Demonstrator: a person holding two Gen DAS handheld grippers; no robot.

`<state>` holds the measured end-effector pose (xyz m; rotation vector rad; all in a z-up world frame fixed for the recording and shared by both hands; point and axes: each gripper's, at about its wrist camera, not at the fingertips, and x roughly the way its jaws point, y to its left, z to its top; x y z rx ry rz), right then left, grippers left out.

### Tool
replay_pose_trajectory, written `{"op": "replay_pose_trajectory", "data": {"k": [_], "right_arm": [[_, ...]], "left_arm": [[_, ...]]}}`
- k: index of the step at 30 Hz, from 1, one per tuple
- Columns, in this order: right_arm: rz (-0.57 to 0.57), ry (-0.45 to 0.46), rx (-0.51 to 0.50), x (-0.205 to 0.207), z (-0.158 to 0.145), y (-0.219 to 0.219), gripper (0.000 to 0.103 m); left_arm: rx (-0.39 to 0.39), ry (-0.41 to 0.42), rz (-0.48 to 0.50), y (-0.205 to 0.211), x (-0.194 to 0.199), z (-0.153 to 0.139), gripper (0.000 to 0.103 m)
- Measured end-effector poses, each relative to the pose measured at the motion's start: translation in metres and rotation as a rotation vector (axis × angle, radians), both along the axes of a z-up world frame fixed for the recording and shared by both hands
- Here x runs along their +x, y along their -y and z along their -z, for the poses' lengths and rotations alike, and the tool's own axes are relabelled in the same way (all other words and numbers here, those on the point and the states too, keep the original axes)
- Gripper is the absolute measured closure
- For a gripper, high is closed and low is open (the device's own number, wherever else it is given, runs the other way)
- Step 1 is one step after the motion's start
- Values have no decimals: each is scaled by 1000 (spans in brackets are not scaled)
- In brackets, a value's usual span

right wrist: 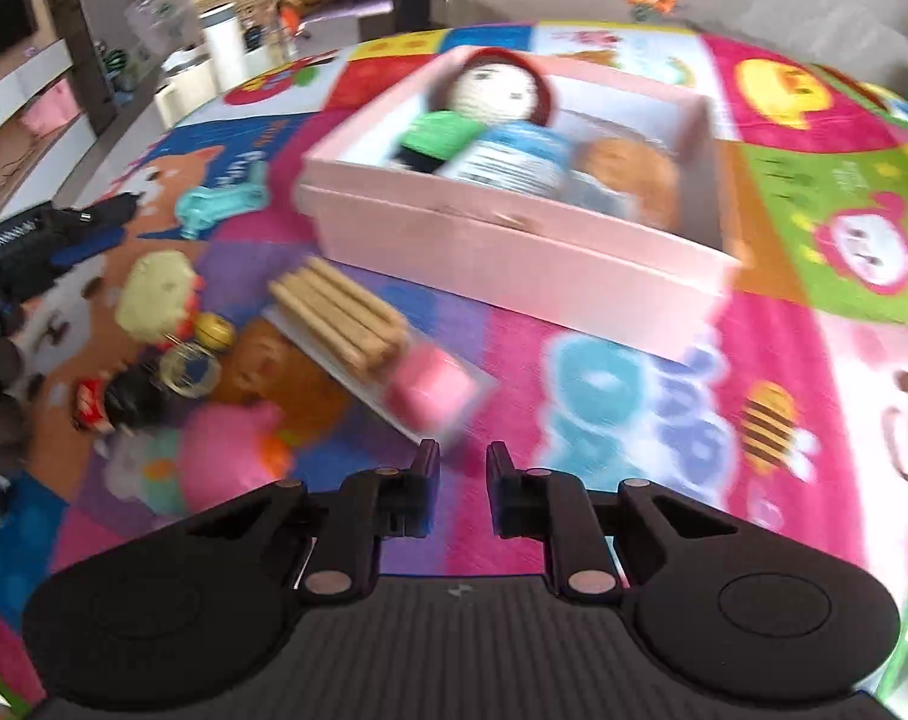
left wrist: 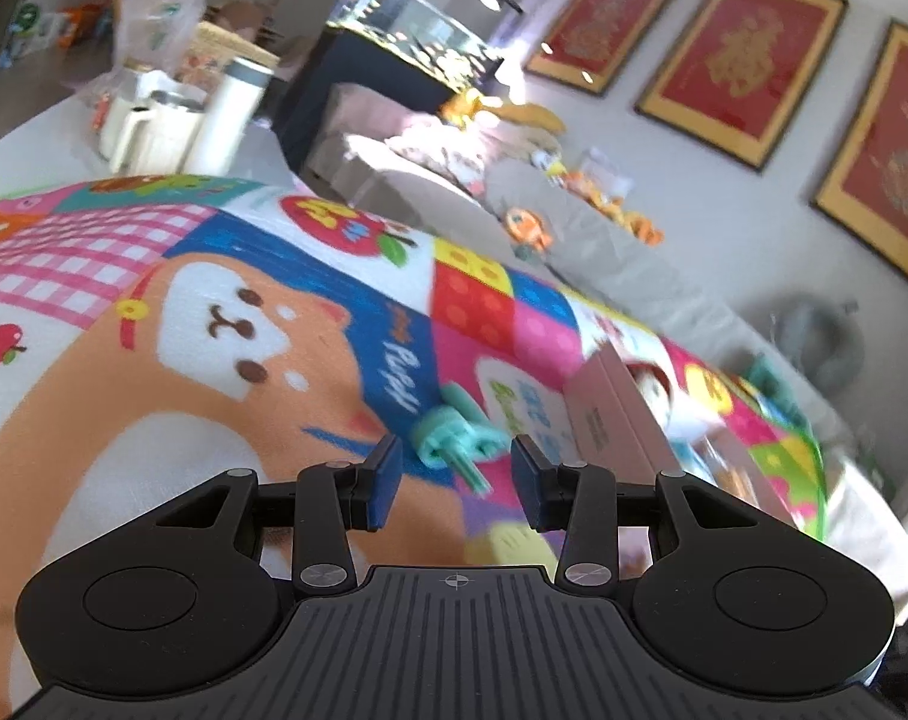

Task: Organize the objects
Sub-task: 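Grasp the wafer stick tray with the right tool and lift it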

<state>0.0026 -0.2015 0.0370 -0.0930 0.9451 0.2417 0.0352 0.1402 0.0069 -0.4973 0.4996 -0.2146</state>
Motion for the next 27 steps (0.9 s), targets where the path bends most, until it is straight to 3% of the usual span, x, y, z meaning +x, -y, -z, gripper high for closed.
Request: {"op": "replay_pose_trajectory", "data": {"k": [3, 5, 7, 11, 15, 17, 24, 27], "right_arm": [[18, 76, -25, -16, 5, 13, 76], [36, 122, -17, -25, 7, 20, 48], [53, 155, 2, -29, 10, 23, 40], [25, 193, 29, -36, 9, 22, 40], [-83, 288, 2, -43, 1, 5, 38], [-142, 314, -21, -39, -1, -5, 37], [-251, 250, -18, 15, 2, -40, 38], [-269, 198, -4, 32, 9, -51, 48]], "left_arm": [[78, -73, 54, 18, -9, -9, 59], [153, -115, 87, 34, -14, -16, 59], [212, -117, 98, 49, -19, -21, 59], [334, -142, 72, 74, -7, -27, 59], [479, -211, 53, 95, 10, -18, 54], [512, -227, 48, 99, 12, -15, 56], [475, -271, 39, 90, 7, -15, 59], [468, -270, 52, 88, 4, -16, 60]]}}
